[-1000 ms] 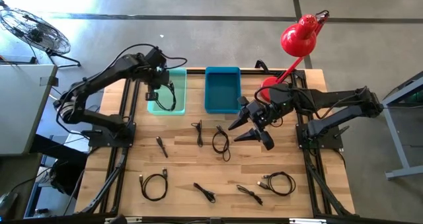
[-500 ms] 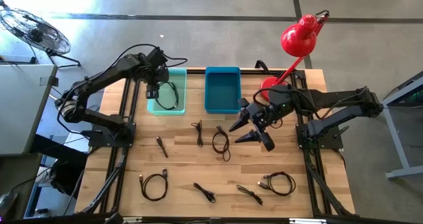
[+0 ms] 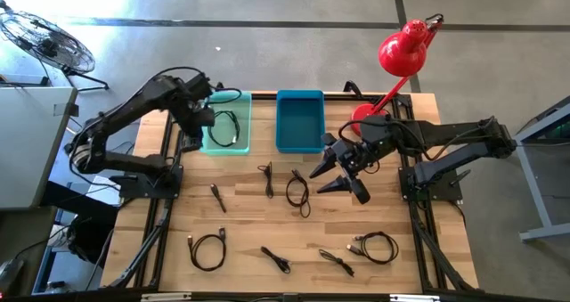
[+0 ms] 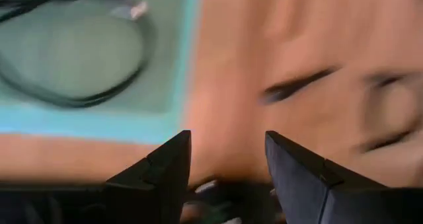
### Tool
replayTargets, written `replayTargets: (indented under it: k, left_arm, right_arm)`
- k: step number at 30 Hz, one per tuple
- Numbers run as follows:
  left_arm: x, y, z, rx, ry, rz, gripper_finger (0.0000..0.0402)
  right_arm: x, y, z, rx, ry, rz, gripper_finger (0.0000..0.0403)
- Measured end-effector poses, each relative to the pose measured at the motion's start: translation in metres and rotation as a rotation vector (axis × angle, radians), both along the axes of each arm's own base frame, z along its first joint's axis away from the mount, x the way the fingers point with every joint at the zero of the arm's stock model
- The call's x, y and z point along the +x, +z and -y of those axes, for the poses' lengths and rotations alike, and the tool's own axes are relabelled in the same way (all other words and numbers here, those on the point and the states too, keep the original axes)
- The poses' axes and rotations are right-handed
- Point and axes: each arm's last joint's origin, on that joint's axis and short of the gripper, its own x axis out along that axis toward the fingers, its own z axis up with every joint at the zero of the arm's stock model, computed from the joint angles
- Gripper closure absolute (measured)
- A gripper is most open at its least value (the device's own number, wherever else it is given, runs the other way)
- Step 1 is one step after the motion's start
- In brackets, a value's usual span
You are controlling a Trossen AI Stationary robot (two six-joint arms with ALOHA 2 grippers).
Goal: Pick & Place USB Port
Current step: Put the black USB cable into the blue bin
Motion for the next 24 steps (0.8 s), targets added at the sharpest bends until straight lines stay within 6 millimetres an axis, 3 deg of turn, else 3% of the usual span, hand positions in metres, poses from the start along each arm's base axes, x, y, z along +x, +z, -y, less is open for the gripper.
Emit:
replayTargets:
  k: [4, 11, 18, 24]
  left_arm:
    - [-0.014, 0.020, 0.027, -0.061, -0.083, 0.243, 0.0211]
    - [-0.042, 0.042, 0.069, 0.119, -0.275, 0.417, 0.0211]
    - [-0.039, 0.057, 0.080, 0.175, -0.262, 0.604, 0.0211]
    - [-0.034, 0.057, 0.079, 0.257, -0.252, 0.573, 0.0211]
  right_arm:
    - [0.000, 0.000, 0.002, -0.035, 0.001, 0.018, 0.0202]
    - [0.001, 0.000, 0.009, -0.074, -0.012, 0.037, 0.0203]
    - [0.002, 0.000, 0.014, -0.089, -0.028, 0.043, 0.0203]
    - [0.001, -0.001, 0.014, -0.079, -0.028, 0.031, 0.0202]
